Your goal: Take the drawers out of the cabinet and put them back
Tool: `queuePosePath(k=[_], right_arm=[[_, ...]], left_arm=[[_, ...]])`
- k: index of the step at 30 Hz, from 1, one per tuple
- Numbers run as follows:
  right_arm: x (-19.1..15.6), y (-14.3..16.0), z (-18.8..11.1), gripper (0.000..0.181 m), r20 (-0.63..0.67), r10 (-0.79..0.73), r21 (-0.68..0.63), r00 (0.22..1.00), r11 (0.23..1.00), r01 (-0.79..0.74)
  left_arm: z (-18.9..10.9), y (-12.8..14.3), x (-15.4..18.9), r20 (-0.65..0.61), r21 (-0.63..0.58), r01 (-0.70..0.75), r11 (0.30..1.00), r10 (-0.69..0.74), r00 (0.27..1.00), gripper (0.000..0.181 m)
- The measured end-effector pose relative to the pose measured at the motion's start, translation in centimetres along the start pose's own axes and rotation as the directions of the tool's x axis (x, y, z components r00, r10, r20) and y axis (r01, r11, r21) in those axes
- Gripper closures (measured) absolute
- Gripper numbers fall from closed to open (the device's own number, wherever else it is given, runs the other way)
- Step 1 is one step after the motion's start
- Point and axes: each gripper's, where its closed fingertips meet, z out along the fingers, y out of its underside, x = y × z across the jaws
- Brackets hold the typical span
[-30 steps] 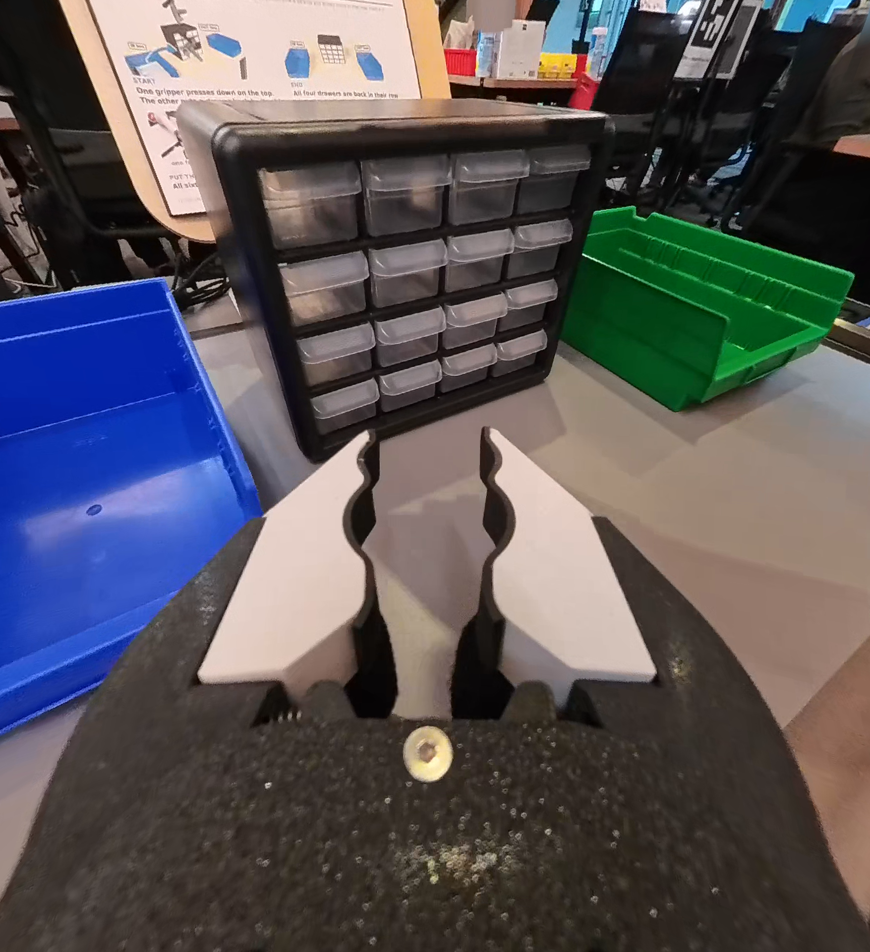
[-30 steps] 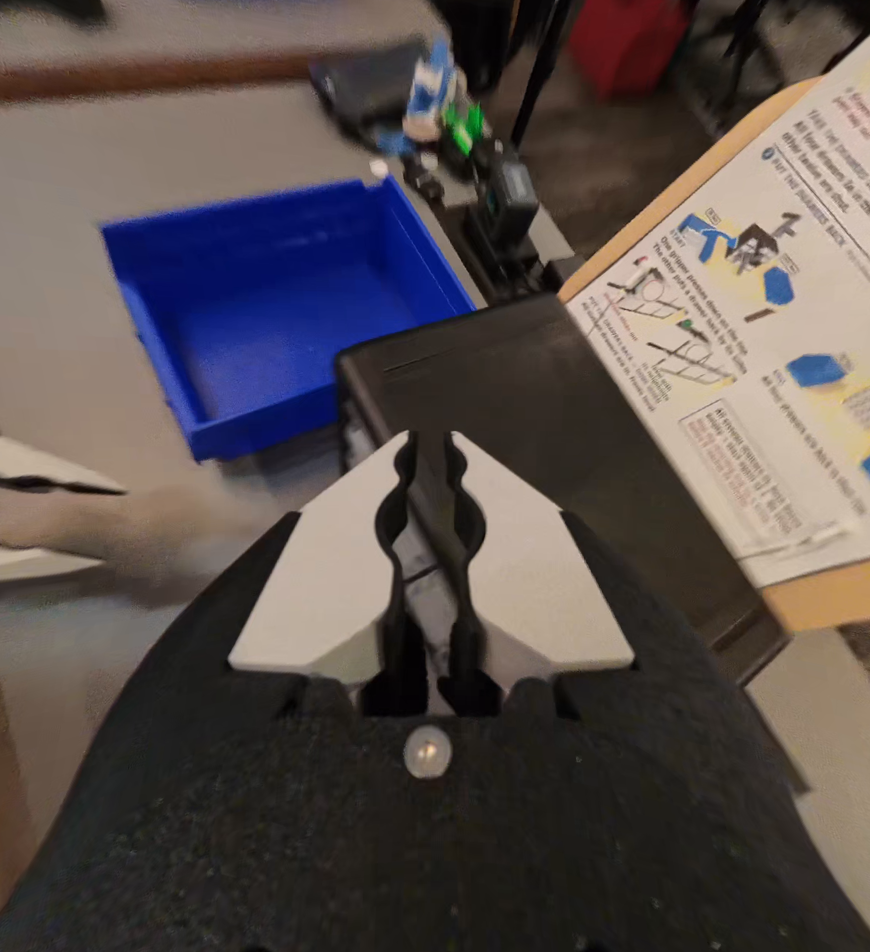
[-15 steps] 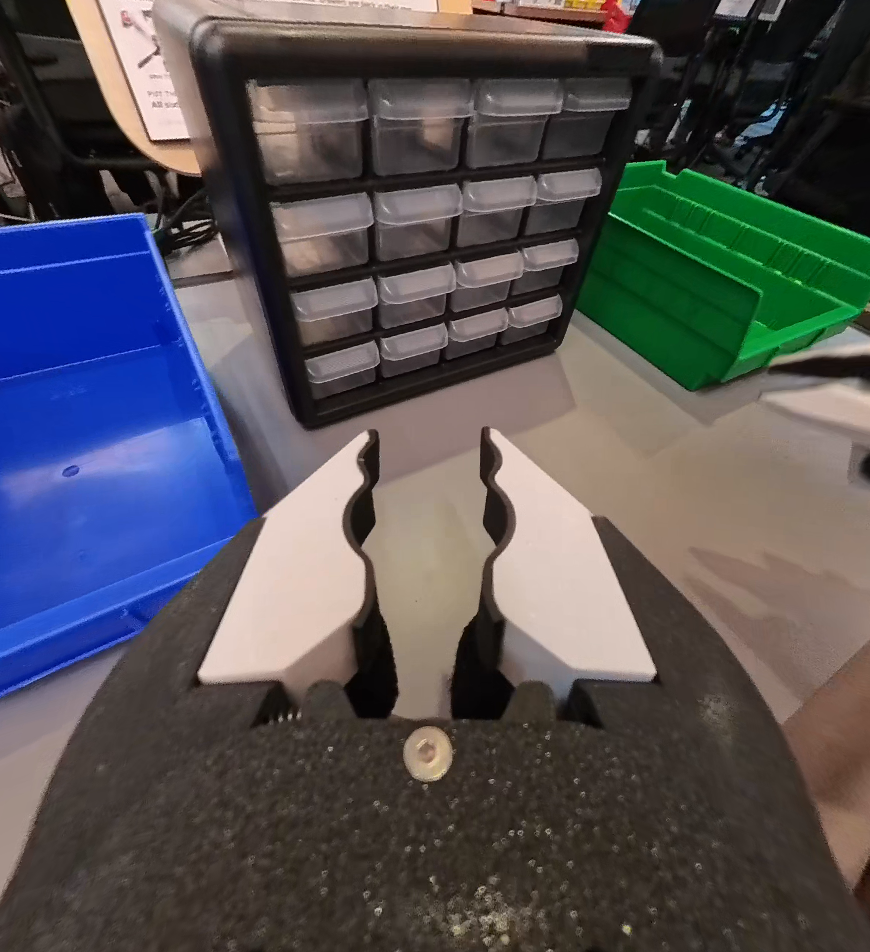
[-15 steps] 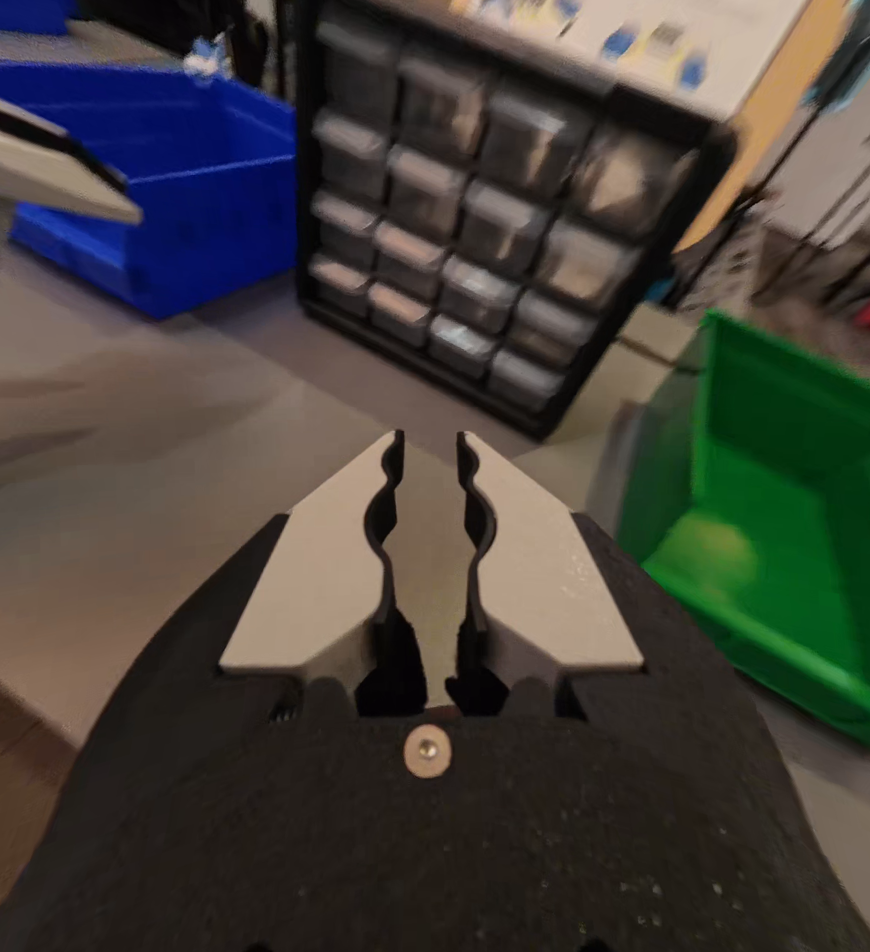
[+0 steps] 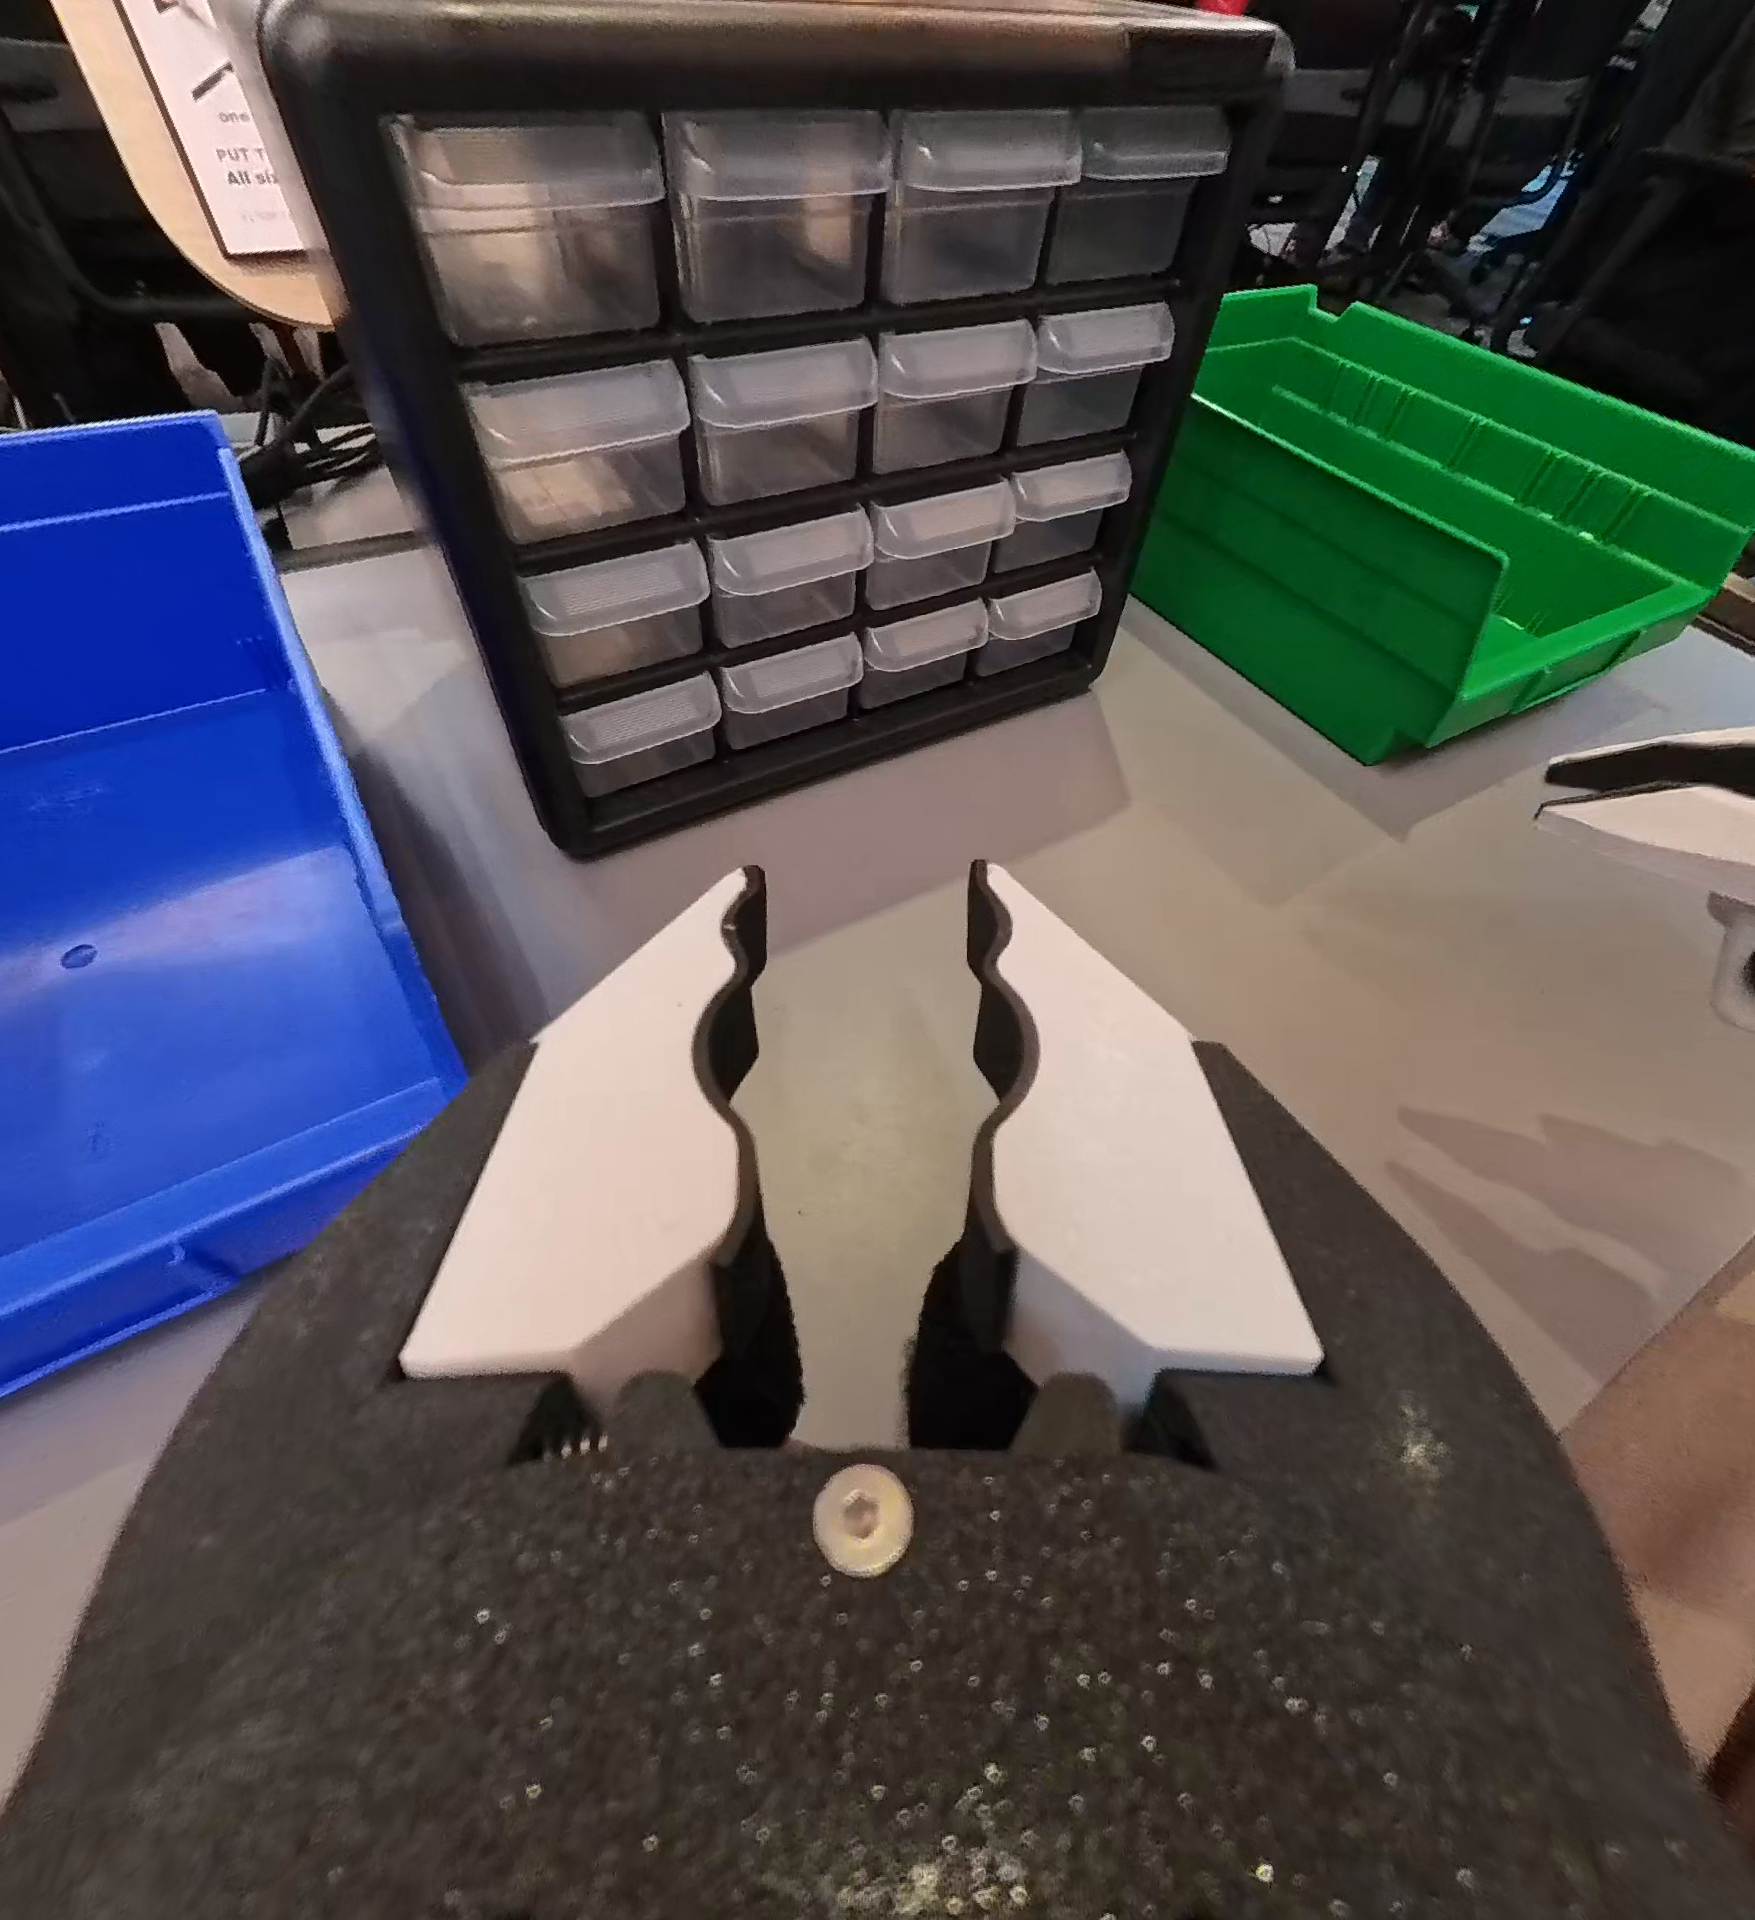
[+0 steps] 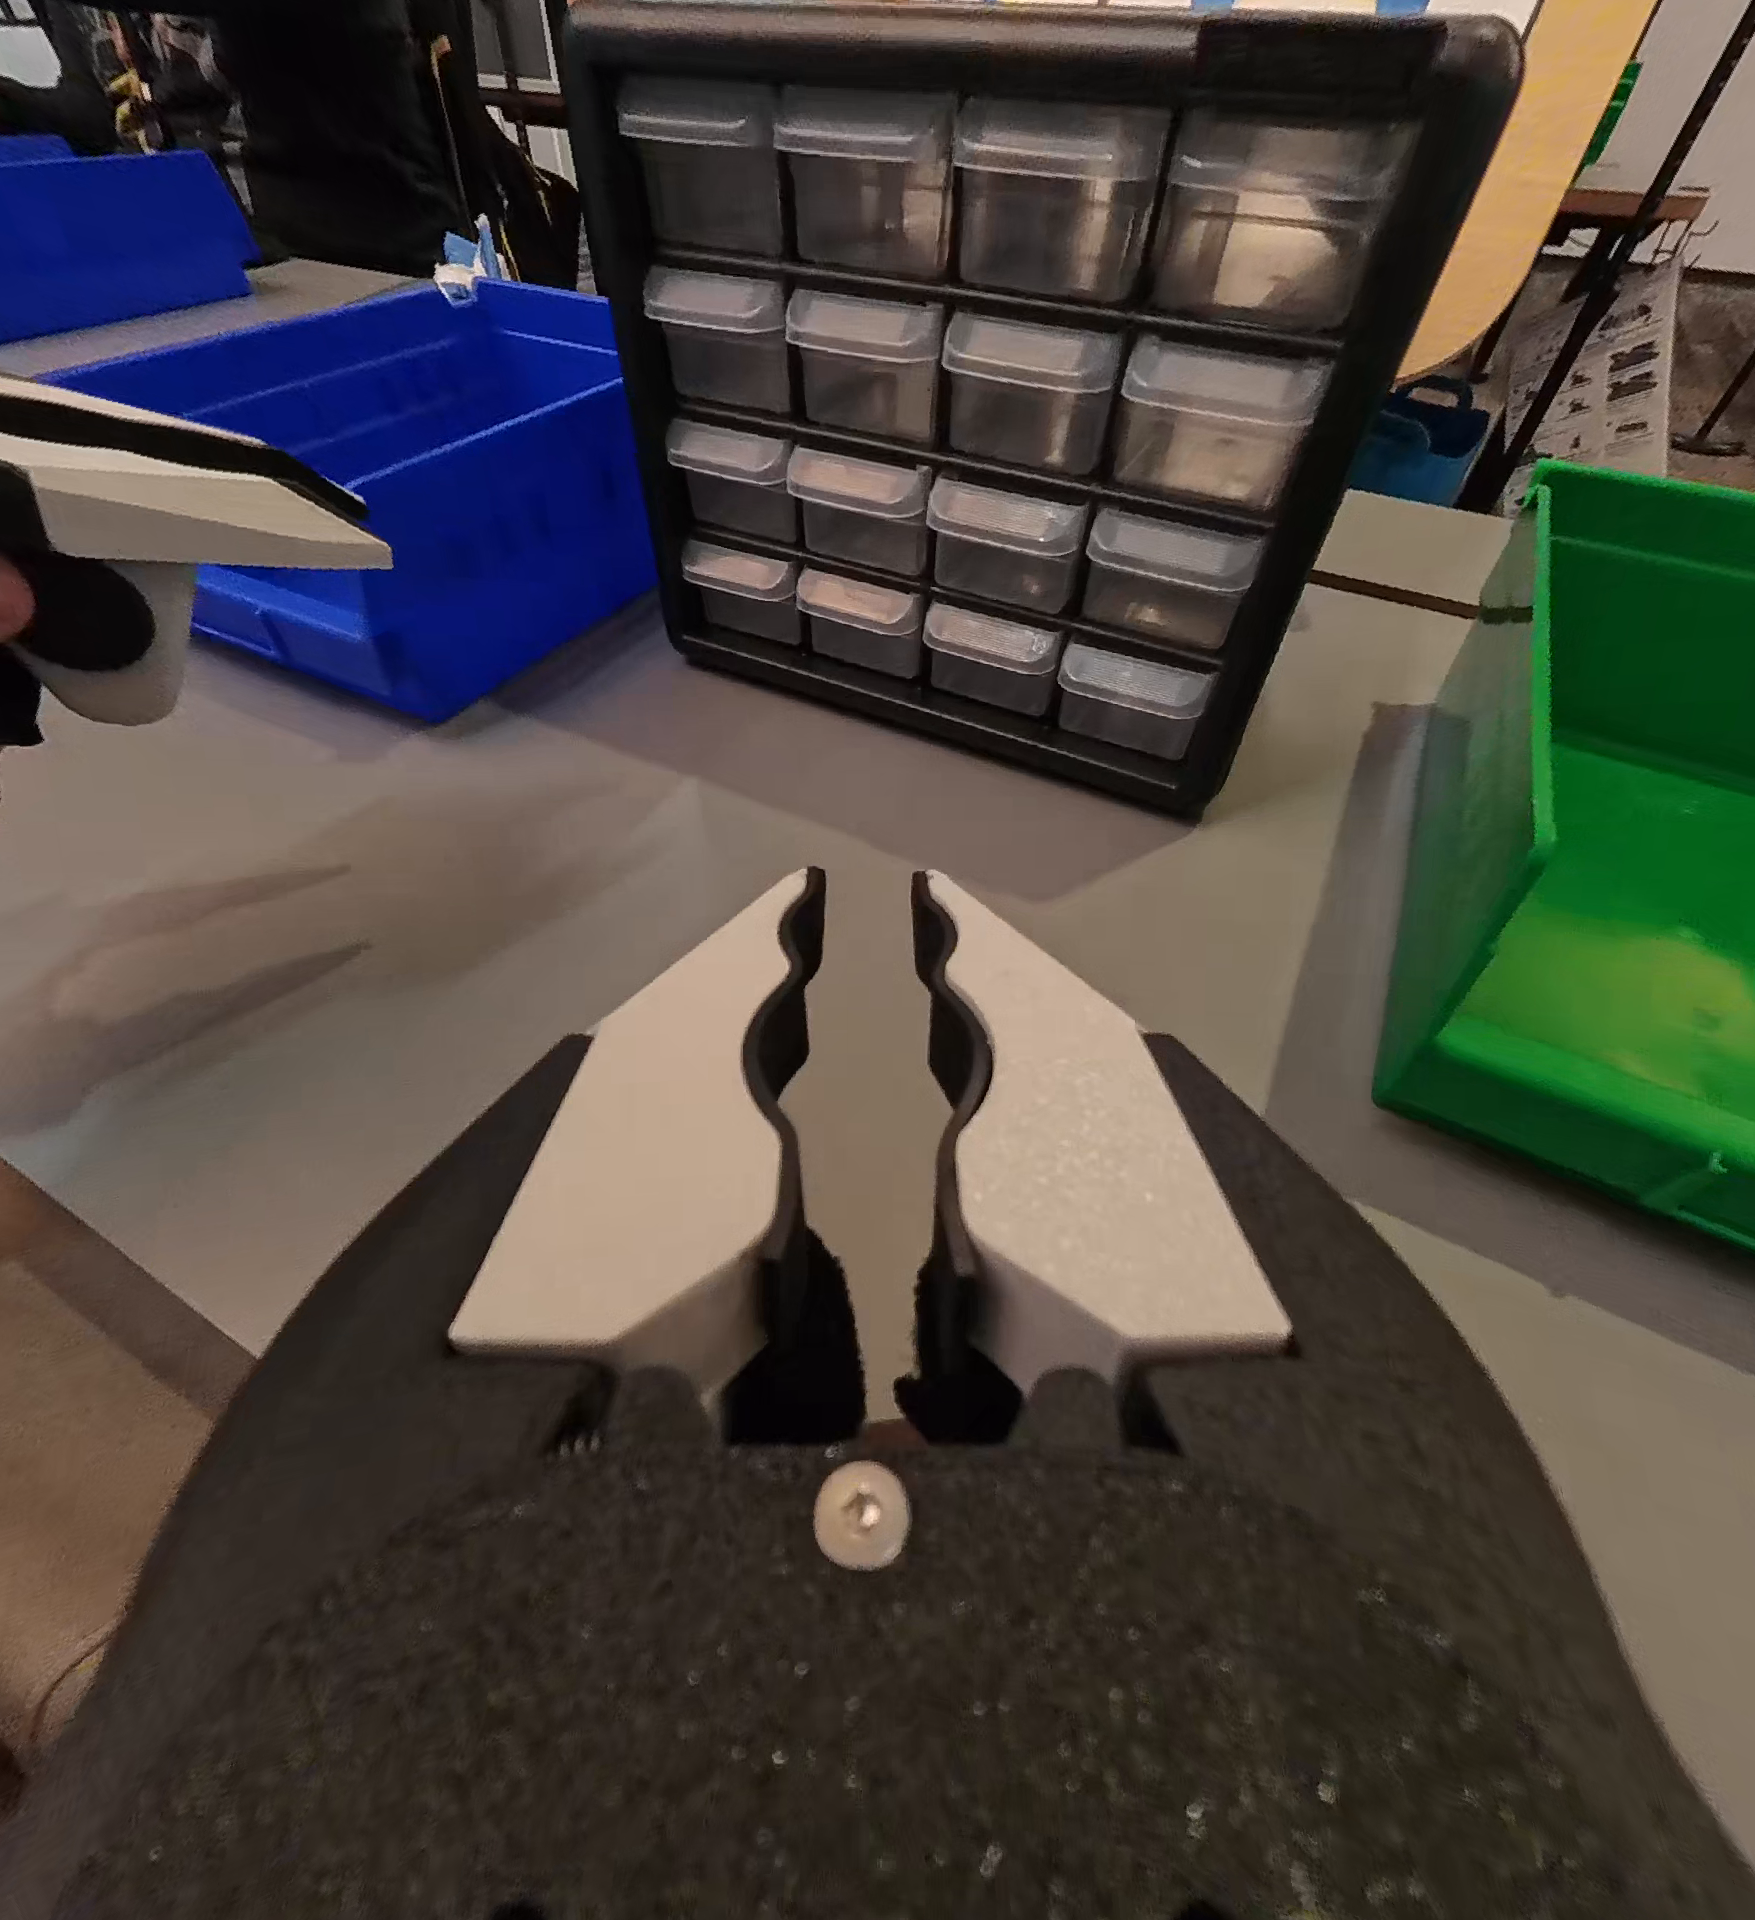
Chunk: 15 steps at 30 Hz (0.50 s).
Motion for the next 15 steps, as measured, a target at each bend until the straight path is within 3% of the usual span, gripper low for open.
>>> queuePosePath(k=[15], right_arm=[[-0.49, 0.43, 0.41, 0.165, 0.003, -0.047, -0.022, 0.999, 0.999, 0.048]], left_arm=[[-0.01, 0.48, -0.14, -0.025, -0.020, 0.045, 0.999, -0.045, 0.999, 0.144]])
